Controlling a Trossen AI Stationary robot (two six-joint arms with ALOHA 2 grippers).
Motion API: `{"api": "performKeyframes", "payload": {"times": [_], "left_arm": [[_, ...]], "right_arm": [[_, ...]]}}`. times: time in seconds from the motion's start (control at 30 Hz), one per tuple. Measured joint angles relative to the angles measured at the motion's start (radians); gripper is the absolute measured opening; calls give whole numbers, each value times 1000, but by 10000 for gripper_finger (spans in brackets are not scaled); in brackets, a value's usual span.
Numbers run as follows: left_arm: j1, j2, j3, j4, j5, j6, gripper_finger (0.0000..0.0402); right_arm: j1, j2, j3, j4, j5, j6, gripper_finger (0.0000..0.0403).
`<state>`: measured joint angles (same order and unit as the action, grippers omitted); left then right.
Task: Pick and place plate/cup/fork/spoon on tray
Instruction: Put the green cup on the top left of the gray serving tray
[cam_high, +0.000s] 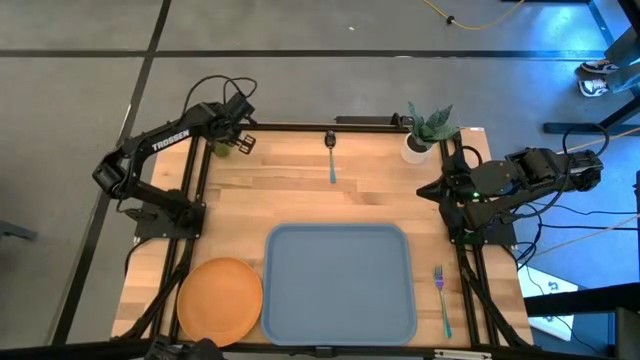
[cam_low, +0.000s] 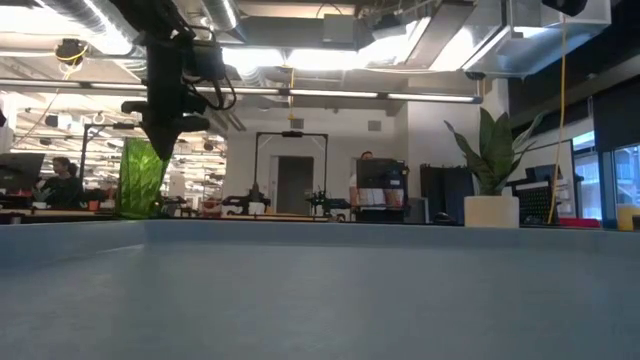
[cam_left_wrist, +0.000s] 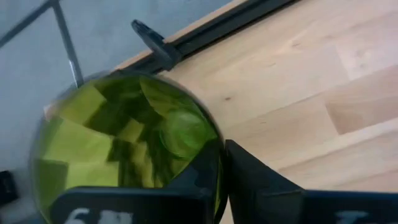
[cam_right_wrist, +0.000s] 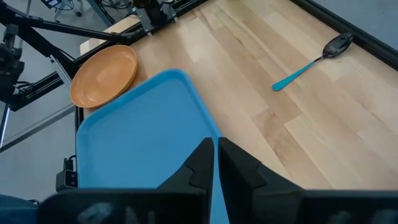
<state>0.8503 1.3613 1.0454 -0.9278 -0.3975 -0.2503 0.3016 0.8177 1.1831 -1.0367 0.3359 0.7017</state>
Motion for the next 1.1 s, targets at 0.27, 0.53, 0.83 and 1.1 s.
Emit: {"api": "performKeyframes", "payload": {"times": [0.27, 0.53, 0.83, 1.1], "left_arm": [[-37, -1, 134, -139, 124, 134, 5], [-254, -2, 473, -390, 178, 320, 3], [-642, -3, 670, -509, 286, 344, 3], [-970, 67, 668, -474, 362, 271, 2]], "right_arm": [[0, 0, 0, 0, 0, -3, 29], [0, 0, 0, -1, 0, -6, 29], [0, 0, 0, -1, -28, -7, 29], [0, 0, 0, -1, -75, -30, 29]]}}
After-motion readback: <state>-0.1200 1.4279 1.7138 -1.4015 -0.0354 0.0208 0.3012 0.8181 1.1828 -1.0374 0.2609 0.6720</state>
